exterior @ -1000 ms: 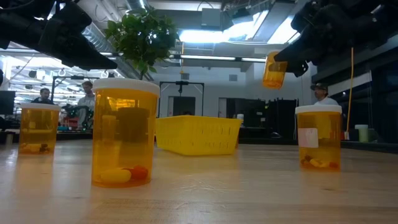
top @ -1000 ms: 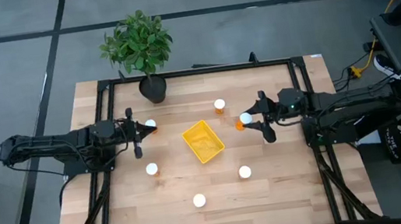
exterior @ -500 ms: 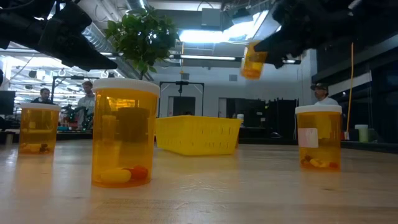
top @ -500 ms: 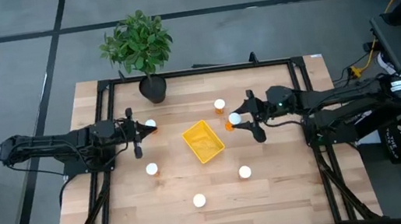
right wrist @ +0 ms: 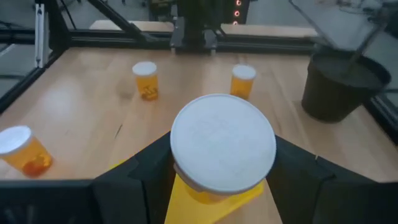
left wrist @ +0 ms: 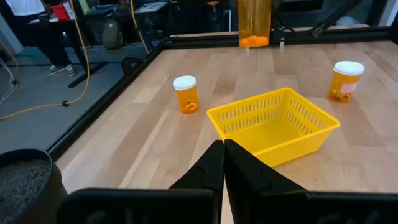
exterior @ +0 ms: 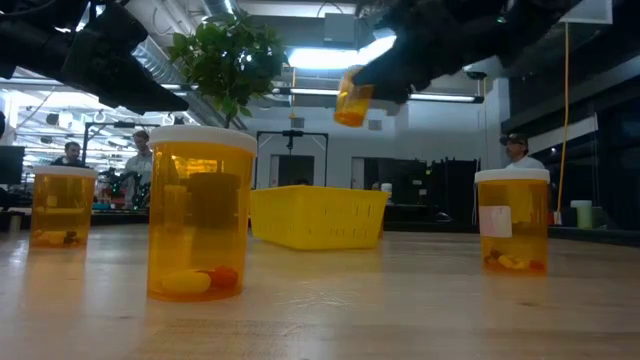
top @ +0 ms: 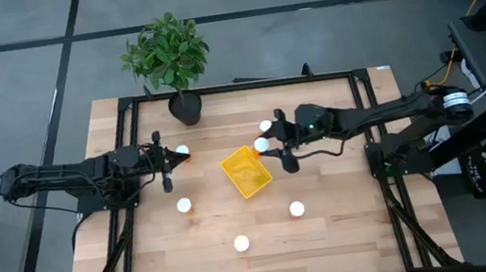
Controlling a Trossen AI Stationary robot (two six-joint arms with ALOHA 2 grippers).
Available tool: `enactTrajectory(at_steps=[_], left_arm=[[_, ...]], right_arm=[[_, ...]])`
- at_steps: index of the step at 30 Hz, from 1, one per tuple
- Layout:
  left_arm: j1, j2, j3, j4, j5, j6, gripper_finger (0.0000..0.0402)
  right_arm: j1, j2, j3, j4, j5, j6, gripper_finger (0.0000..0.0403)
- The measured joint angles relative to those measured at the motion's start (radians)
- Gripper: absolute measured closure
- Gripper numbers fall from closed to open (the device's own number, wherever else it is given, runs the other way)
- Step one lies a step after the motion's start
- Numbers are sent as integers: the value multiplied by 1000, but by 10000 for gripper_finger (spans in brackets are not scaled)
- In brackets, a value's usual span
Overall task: Pick and place pill bottles into a basket
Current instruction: Put the pill bottle into the bin
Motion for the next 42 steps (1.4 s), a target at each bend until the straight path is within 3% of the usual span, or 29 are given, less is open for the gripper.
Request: enactTrajectory(at_steps=[5, 23, 42], left_arm=[[0, 0, 0, 0, 0, -19, 397], [-1, 0, 0, -3, 0, -17, 397], [-1, 0, 0, -4, 0, -17, 395]], right_arm=[[0, 54, 92, -88, -2, -41, 184], [0, 265, 198, -94, -1, -17, 184], [0, 387, 203, -53, 36, -35, 184]])
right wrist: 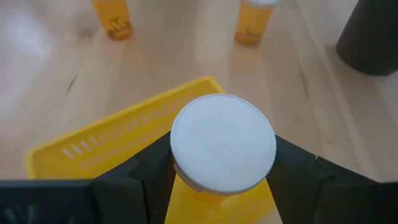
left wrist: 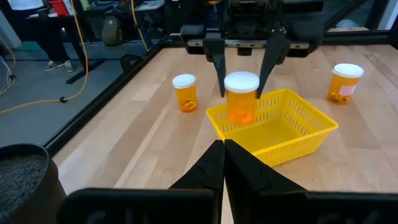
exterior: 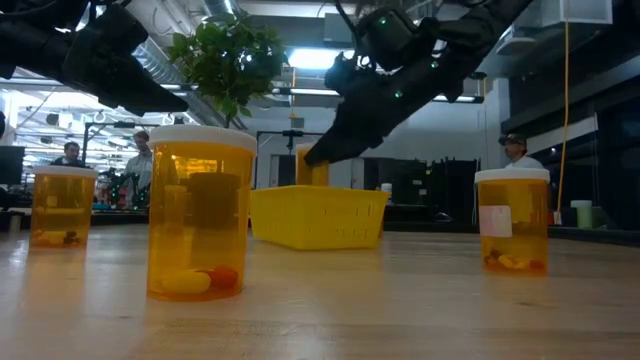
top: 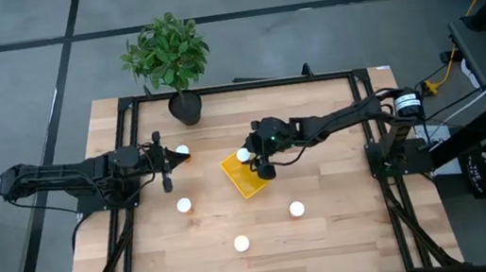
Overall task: Pick and place pill bottles into a basket
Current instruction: Put the pill bottle into the bin
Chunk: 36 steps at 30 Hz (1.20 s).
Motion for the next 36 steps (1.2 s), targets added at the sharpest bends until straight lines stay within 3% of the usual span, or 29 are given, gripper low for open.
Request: enactTrajectory(at_steps=[14, 36], left_arm=[[0, 1, 0, 0, 0, -1, 394], [0, 1, 0, 0, 0, -27, 397]], right_arm=[[-2, 70, -2, 49, 0, -12, 184], [-5, 81, -2, 43, 25, -41, 184]])
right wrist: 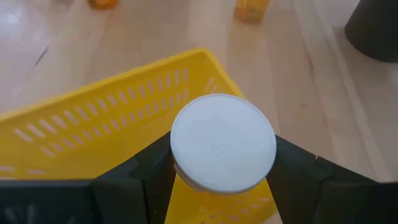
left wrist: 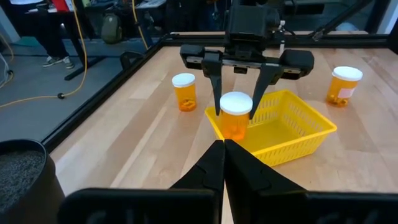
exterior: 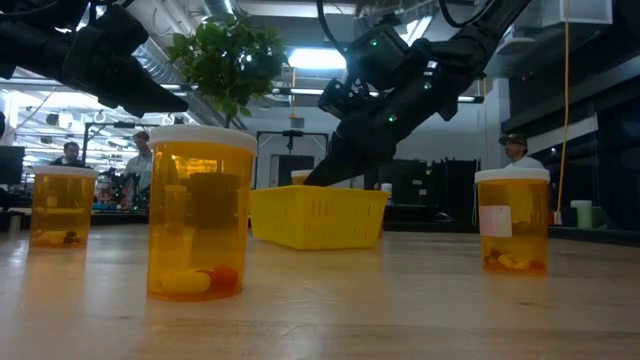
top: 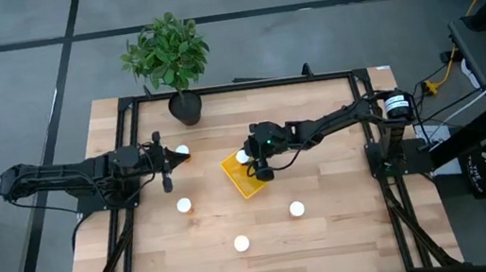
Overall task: Pick and place pill bottles into a basket
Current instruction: Put the pill bottle into the bin
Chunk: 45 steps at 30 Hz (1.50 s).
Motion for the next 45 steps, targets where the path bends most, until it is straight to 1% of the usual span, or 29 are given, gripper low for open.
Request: enactTrajectory(at_steps=[24, 28, 38, 41, 45], left_arm=[[0, 0, 0, 0, 0, -2, 397], [0, 0, 0, 0, 0, -2, 394], [0, 0, 0, 0, 0, 0, 395], [0, 0, 0, 0, 0, 0, 393], [0, 0, 0, 0, 0, 0, 396]], right_arm=[[-6, 24, 0, 9, 1, -45, 184], [-6, 24, 0, 10, 43, -47, 183], [-6, 23, 0, 10, 44, -49, 147], [-6, 23, 0, 10, 45, -49, 140], [-6, 23, 0, 10, 78, -68, 139]])
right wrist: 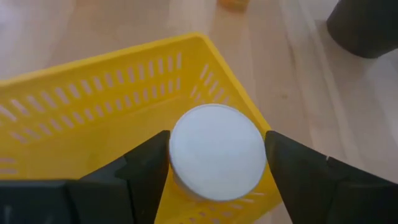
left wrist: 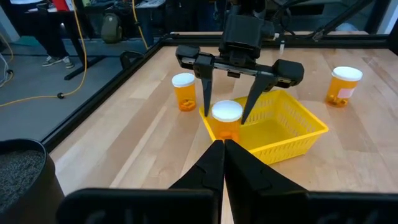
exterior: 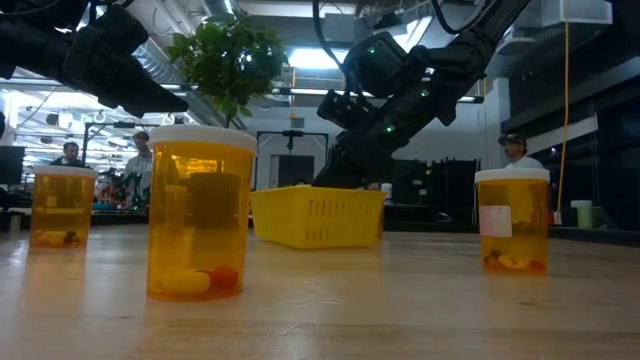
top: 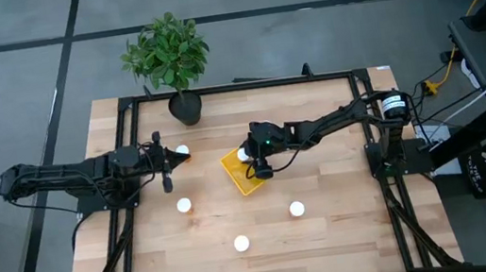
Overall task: Pick and place pill bottles into a basket
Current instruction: Put the pill bottle into the bin
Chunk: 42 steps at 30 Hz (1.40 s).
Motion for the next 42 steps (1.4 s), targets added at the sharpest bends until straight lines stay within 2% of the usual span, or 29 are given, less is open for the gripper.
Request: enactTrajectory(at_steps=[18, 23, 28, 32, 37, 42], left_arm=[[0, 0, 0, 0, 0, 0, 394], [0, 0, 0, 0, 0, 0, 395], [0, 0, 0, 0, -8, 0, 395], [0, 0, 0, 0, -8, 0, 394], [0, 0, 0, 1, -8, 0, 397], [0, 0, 0, 1, -8, 0, 397]], right_arm=[[3, -19, 1, 56, -9, -30, 138], [7, -93, 1, 51, -12, -31, 138], [17, -219, 2, 23, -9, -32, 142], [30, -330, -10, -31, 6, -32, 176], [38, -450, -144, 2, 7, 38, 256], [57, -522, -302, 179, 12, 77, 335]])
